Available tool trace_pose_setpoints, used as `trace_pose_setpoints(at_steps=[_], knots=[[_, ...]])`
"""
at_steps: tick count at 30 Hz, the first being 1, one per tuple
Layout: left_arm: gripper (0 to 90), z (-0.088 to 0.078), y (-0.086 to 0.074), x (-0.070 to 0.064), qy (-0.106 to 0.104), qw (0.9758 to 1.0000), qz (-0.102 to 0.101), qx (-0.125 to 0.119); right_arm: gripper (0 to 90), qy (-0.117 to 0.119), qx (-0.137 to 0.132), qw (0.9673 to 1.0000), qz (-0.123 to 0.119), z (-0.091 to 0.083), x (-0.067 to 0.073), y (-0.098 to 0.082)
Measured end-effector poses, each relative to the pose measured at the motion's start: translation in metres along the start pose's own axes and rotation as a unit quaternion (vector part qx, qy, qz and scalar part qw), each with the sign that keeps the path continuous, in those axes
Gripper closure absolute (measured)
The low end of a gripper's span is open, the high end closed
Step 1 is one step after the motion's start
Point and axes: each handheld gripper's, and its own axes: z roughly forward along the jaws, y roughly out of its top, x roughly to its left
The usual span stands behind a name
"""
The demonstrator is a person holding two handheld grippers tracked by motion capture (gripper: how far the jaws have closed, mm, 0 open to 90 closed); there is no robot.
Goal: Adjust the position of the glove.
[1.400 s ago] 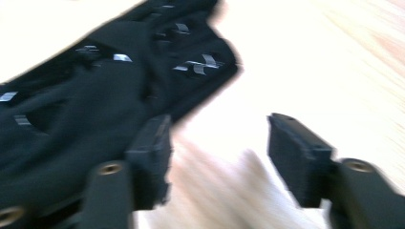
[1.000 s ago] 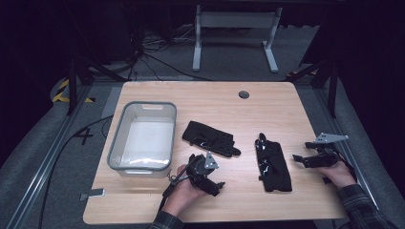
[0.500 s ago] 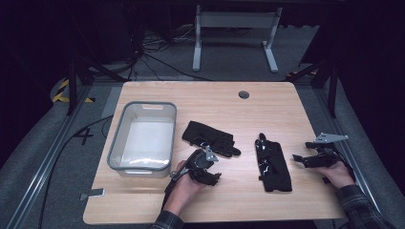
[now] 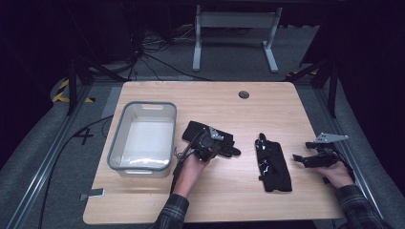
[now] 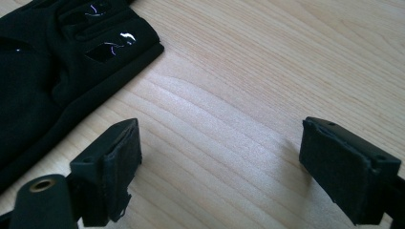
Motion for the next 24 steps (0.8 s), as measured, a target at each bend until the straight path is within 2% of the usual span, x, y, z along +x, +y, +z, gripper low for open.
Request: trace_pose_setpoints(at_steps=[1, 3, 4, 6, 10, 14, 15, 19, 24], knots=[[89.8, 0.002, 0.002, 0.003, -0.002, 1.0, -0.006, 0.001, 14.7, 0.0, 0.0, 1.0, 0.0, 0.0, 0.0, 0.0], [89.7, 0.008, 0.006, 0.009, 0.017, 0.9998, -0.003, 0.014, 14.7, 0.0, 0.0, 1.0, 0.0, 0.0, 0.0, 0.0], [89.8, 0.008, 0.006, 0.009, 0.017, 0.9998, -0.003, 0.014, 14.7, 0.0, 0.0, 1.0, 0.0, 0.0, 0.0, 0.0], [89.7, 0.011, 0.007, 0.014, 0.032, 0.9994, -0.01, 0.013, 14.7, 0.0, 0.0, 1.0, 0.001, 0.0, 0.0, 0.0], [89.8, 0.013, 0.008, 0.027, 0.049, 0.9983, -0.026, 0.019, 14.7, 0.0, 0.0, 1.0, 0.001, 0.0, 0.0, 0.0], [89.7, 0.017, 0.007, 0.034, 0.051, 0.9975, -0.037, 0.032, 14.7, 0.0, 0.0, 1.0, 0.0, 0.0, 0.0, 0.0], [89.8, 0.02, 0.005, 0.035, 0.052, 0.997, -0.042, 0.039, 14.7, 0.0, 0.0, 1.0, 0.001, 0.0, 0.0, 0.0], [89.8, 0.027, 0.001, 0.032, 0.049, 0.9958, -0.04, 0.066, 14.7, 0.0, 0.0, 1.0, 0.001, 0.0, 0.0, 0.0], [89.8, 0.024, 0.0, 0.022, 0.044, 0.9952, -0.043, 0.076, 14.7, 0.0, 0.0, 1.0, 0.001, 0.0, 0.0, 0.0]])
